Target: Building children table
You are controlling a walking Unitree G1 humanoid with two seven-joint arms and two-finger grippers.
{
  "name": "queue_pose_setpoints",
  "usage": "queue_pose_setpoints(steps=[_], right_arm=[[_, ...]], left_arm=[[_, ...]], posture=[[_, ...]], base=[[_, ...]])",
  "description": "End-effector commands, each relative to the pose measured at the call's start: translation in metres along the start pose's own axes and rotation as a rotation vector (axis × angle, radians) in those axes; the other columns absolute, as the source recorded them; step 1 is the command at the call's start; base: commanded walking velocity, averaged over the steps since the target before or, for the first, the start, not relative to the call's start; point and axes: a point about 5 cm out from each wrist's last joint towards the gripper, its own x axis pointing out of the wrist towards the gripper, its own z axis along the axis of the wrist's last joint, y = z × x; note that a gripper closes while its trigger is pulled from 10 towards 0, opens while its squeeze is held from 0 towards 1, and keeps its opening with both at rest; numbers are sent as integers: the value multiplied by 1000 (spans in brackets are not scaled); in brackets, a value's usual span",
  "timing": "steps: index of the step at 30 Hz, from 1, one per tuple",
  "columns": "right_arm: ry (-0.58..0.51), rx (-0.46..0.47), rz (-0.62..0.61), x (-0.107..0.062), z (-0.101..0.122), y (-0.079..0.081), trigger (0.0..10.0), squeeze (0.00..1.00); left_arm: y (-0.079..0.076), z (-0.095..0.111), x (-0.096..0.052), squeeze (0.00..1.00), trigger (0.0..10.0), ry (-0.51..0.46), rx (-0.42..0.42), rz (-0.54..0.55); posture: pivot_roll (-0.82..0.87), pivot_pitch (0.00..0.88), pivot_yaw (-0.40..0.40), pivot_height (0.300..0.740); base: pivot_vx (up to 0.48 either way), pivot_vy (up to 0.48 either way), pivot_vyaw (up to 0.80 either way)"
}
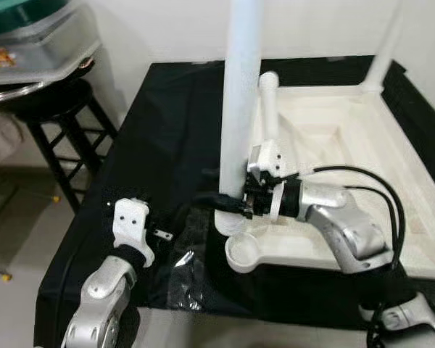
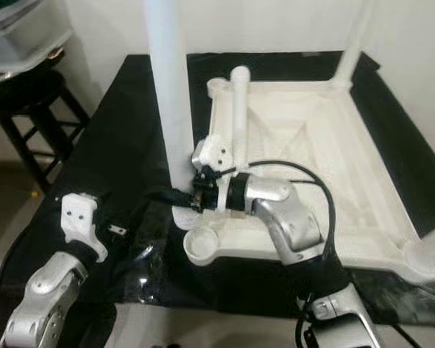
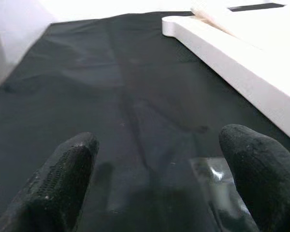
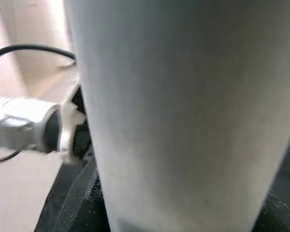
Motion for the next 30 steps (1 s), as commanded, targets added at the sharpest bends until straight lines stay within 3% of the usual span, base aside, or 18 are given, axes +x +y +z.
queue_pose_setpoints(steps=[1, 8, 10, 15, 22, 26, 29, 30], right_arm=[[-18, 2, 48, -3, 3, -2, 10000, 0], [-31, -4, 125, -6, 13, -4, 10000, 0], [-52, 17, 257, -14, 20, 3, 10000, 0], [7, 53, 401, -25, 14, 13, 10000, 0], [24, 79, 455, -31, 8, 18, 10000, 0], [34, 116, 497, -36, 5, 19, 10000, 0], [53, 174, 536, -39, 1, 18, 10000, 0], [53, 174, 536, -39, 1, 18, 10000, 0]], left_arm=[[0, 1, -5, 0, 10000, 5, -6, 11], [-2, 2, -9, 0, 10000, 3, -9, 12], [-3, 3, -12, 0, 10000, 3, -11, 13], [-3, 4, -15, 0, 10000, 8, -10, 7], [-7, 6, -17, 0, 10000, 8, -18, -46], [-14, 8, -22, 0, 10000, 3, -3, -159], [-18, 12, -31, 0, 10000, 3, 41, -326], [-18, 12, -31, 0, 10000, 3, 41, -326]], posture=[[-23, 208, 28, 740], [-18, 223, 23, 740], [-15, 230, 22, 740], [-13, 233, 28, 740], [-13, 234, 37, 740], [-16, 238, 46, 740], [-18, 252, 50, 740], [-18, 252, 50, 740]], base=[[0, 0, 750], [0, 0, 316], [0, 0, 0], [0, 0, 0], [0, 0, 0], [0, 0, 0], [0, 0, 0], [0, 0, 0]])
